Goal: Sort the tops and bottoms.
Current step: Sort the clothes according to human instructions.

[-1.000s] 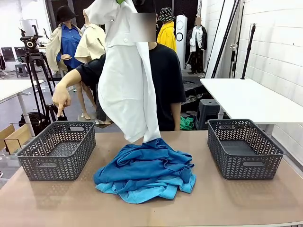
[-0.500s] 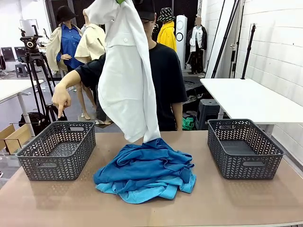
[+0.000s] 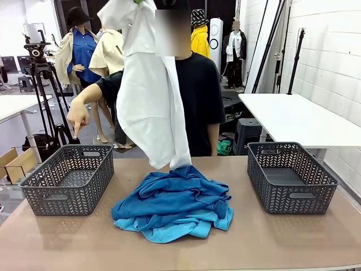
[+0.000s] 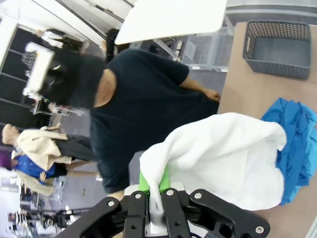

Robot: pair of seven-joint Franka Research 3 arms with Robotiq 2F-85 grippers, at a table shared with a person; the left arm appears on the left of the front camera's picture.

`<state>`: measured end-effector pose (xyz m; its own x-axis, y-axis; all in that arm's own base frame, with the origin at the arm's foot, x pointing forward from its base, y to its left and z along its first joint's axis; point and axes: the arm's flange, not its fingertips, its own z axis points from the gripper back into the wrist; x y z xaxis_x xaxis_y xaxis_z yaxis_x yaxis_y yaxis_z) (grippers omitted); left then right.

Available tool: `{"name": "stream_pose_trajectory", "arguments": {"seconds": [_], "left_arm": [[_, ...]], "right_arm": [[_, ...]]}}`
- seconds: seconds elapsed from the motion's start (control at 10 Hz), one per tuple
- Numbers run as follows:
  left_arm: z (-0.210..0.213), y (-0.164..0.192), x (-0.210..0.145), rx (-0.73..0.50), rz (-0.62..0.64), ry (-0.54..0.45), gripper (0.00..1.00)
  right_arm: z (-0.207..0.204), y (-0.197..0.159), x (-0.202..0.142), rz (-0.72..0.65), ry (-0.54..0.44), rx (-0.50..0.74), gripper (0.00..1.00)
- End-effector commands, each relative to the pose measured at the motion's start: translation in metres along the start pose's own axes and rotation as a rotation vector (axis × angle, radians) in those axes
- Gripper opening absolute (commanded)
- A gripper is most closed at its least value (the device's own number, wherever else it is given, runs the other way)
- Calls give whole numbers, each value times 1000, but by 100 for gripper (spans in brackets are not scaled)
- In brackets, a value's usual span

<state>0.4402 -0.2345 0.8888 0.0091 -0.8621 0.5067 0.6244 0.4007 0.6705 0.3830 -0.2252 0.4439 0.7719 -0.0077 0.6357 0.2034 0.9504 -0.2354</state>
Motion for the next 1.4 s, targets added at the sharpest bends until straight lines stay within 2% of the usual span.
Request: {"name": "stream_pose_trajectory", "arguments": {"seconds": [0.0,0.2,0.4,0.6,1.0,1.3], "left_arm": [[22,64,-20,165,81,71,0],[51,114,-59,301,180,134,0],[86,147,-90,420,271,163,0],[107,166,-117,402,356,164,0],[106,157,-159,429,407,210,0],[80,124,-203,417,458,232,0]], "right_arm": [[0,1,0,10,5,1,100],[0,1,0,10,5,1,100],[0,1,0,10,5,1,100],[0,1,0,10,5,1,100],[0,1,0,10,5,1,100],[0,1,0,10,5,1,100]]}}
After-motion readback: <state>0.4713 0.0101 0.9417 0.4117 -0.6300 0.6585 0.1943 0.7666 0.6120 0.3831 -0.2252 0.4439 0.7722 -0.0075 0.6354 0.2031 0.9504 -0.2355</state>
